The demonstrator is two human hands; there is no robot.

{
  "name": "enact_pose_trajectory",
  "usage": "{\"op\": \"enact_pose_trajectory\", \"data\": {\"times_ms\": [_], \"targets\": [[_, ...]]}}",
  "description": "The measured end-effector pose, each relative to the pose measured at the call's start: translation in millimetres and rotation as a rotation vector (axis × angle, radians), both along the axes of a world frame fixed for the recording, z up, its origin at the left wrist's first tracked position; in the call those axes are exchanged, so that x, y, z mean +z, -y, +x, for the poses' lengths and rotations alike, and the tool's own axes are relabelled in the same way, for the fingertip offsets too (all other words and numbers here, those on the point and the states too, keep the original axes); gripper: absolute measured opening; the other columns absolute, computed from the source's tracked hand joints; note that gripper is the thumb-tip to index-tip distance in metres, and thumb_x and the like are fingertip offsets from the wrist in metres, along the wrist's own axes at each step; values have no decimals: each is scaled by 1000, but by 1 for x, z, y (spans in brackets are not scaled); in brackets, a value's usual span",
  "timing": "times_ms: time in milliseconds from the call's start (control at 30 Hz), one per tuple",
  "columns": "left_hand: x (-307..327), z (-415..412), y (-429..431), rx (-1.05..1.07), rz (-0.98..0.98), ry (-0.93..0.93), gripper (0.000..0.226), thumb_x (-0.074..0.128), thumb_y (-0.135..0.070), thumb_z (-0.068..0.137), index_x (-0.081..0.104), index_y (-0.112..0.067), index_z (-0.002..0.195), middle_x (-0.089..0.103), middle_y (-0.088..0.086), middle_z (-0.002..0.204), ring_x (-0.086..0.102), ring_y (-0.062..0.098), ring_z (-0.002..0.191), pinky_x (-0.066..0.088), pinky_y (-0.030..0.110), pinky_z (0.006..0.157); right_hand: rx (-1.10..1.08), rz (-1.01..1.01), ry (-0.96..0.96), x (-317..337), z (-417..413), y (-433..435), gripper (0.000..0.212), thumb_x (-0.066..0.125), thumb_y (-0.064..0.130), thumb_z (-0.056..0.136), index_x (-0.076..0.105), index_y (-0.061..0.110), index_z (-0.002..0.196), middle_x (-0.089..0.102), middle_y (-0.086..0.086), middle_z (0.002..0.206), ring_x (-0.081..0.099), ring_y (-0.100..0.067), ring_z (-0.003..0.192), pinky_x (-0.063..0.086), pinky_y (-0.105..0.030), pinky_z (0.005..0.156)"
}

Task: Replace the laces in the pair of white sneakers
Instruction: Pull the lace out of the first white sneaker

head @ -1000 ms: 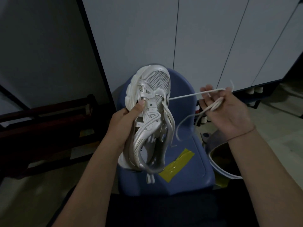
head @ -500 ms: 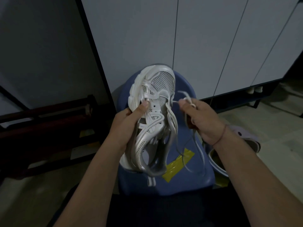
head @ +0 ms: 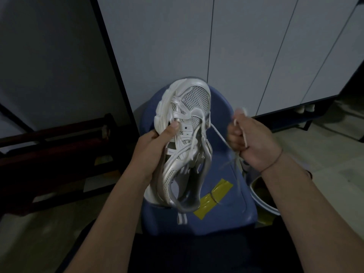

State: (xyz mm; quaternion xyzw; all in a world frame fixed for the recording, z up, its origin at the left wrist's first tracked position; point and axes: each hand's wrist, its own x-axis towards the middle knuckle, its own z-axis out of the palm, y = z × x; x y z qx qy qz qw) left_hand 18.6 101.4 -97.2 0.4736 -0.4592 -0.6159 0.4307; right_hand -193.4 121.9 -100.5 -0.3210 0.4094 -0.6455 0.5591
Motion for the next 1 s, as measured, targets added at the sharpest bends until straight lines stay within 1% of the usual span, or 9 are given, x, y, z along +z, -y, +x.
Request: {"op": "enact_pose_trajectory", "data": {"times_ms": [233, 367, 467, 567, 633, 700, 767, 833, 1000], "targets": [[0, -1, -2, 6, -3, -21, 37, 71, -35, 85, 72, -8, 110, 76, 10, 98, 73, 26, 92, 58, 38, 84, 64, -12, -522, -4, 16, -8, 35, 56, 17, 93, 39, 16, 62, 28, 7, 43, 21, -8, 41, 24, -19, 40], [-1, 2, 1, -5, 0, -13, 40, 68, -39, 86, 72, -8, 109, 76, 11, 97, 74, 25, 91, 57, 36, 82, -142, -67, -74, -4, 7, -1, 29, 44, 17, 99, 48, 13, 70, 47, 3, 57, 42, -6, 50, 39, -20, 47], [-2, 2, 2, -13, 0, -29, 42, 68, -41, 85, 72, -8, 110, 76, 11, 98, 73, 26, 92, 57, 37, 83, -60, -147, 189, -1, -5, -1, 33, 38, 29, 96, 59, 10, 80, 68, -1, 81, 64, -14, 80, 55, -29, 73], [-3, -1, 1, -28, 5, -29, 41, 68, -41, 85, 72, -9, 111, 76, 10, 98, 73, 26, 92, 57, 37, 84, 61, -188, 420, 3, 0, -4, 54, 33, 31, 96, 68, 11, 61, 72, -6, 83, 70, -22, 90, 52, -42, 89], [-4, -3, 1, -43, 8, -32, 43, 70, -41, 83, 72, -9, 110, 76, 10, 99, 73, 26, 93, 57, 38, 86, 50, -185, 574, 5, 6, -5, 48, 39, 28, 91, 60, 11, 51, 59, -3, 57, 67, -18, 61, 58, -43, 77], [-5, -5, 0, -69, 4, -20, 51, 73, -46, 74, 73, -10, 109, 76, 10, 100, 73, 26, 94, 55, 42, 90, 14, -136, 550, 3, 8, -2, 48, 36, 28, 95, 52, 15, 51, 39, 2, 47, 43, -9, 39, 57, -27, 56], [-8, -7, -1, -90, -9, 4, 56, 74, -49, 68, 73, -12, 109, 76, 9, 101, 72, 26, 96, 54, 45, 94, -18, -72, 448, -1, 3, 2, 47, 29, 30, 101, 42, 17, 58, 31, 5, 45, 27, -5, 33, 35, -15, 35], [-10, -7, 1, -96, -15, 8, 50, 73, -48, 74, 73, -12, 109, 76, 9, 101, 72, 26, 96, 54, 45, 95, -31, -16, 301, -3, -2, 3, 42, 29, 31, 102, 34, 19, 62, 28, 7, 43, 21, -3, 32, 17, -13, 30], [-10, -20, 10, -87, -108, -72, 51, 69, -44, 78, 62, -21, 123, 73, -2, 111, 70, 14, 104, 55, 30, 91, 97, 167, -125, -13, 3, -9, 29, 58, 42, 76, 47, 16, 74, 26, 6, 45, 19, -3, 32, 16, -7, 37]]}}
